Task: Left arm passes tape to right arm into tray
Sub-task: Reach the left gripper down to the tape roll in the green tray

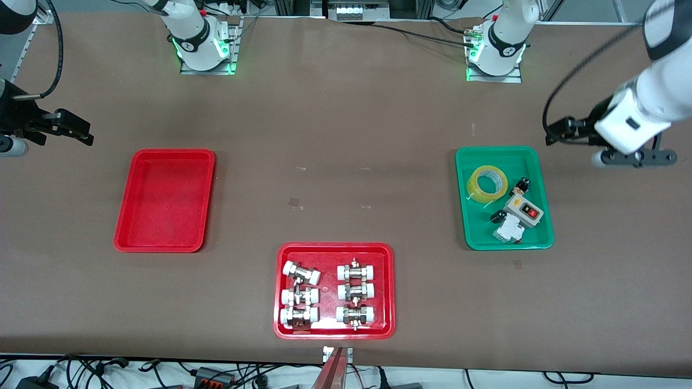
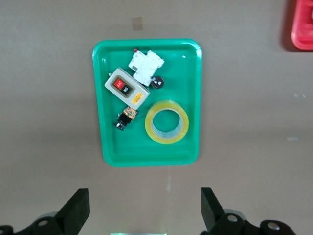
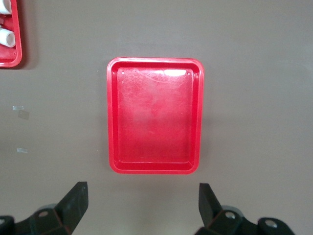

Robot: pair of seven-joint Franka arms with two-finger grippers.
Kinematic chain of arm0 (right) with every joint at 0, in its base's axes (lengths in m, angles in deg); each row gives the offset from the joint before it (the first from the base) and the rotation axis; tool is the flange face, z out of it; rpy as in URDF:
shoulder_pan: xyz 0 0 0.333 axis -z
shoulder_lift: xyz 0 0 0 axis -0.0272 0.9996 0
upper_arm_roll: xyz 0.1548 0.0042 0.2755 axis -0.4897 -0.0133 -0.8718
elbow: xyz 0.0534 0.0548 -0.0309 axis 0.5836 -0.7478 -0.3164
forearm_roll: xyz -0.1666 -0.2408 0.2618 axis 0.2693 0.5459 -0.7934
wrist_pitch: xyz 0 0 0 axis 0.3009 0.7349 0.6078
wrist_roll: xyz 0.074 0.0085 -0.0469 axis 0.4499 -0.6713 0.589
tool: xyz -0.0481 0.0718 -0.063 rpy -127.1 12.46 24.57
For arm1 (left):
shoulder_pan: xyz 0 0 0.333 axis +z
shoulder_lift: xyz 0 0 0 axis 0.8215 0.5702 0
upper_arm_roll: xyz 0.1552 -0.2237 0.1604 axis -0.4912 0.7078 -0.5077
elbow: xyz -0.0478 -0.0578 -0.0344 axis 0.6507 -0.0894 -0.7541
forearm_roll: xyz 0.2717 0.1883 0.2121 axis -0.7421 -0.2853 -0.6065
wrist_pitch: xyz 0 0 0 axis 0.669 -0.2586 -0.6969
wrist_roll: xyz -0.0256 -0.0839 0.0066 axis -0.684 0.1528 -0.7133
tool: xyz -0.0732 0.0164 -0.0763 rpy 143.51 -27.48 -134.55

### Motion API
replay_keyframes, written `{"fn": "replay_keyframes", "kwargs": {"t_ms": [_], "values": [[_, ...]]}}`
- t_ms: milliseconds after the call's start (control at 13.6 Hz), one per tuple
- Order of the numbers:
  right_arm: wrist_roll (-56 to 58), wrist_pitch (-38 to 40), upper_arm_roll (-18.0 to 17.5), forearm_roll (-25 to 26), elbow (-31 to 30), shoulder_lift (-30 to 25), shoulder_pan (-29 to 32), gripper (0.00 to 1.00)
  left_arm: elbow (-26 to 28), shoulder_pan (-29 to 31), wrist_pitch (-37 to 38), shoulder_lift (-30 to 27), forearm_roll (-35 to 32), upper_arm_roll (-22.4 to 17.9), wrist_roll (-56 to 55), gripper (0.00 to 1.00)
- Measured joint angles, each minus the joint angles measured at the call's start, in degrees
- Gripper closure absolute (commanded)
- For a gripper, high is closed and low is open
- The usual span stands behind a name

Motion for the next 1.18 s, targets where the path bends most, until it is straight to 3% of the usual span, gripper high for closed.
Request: {"fn": "replay_keyframes", "kwargs": {"t_ms": [295,884,1031,1178], "values": [[0.00,-0.23,-0.04,-0.04,-0.28,0.61,-0.52,0.00,5.66,3.08,-7.53,4.79,-0.05,-0.20,0.22,0.00],[-0.01,-0.48,-0.02,-0.05,-0.28,2.23,-0.98,0.00,29.13,2.98,-31.66,5.77,-0.05,0.96,-3.05,0.00],[-0.01,-0.46,-0.01,-0.04,-0.28,2.34,-0.97,0.00,31.18,2.62,-35.25,7.54,-0.05,1.40,-5.61,0.00],[-0.01,-0.47,-0.01,-0.05,-0.28,2.34,-0.97,0.00,31.31,1.76,-37.59,9.27,-0.05,1.68,-8.01,0.06]]}}
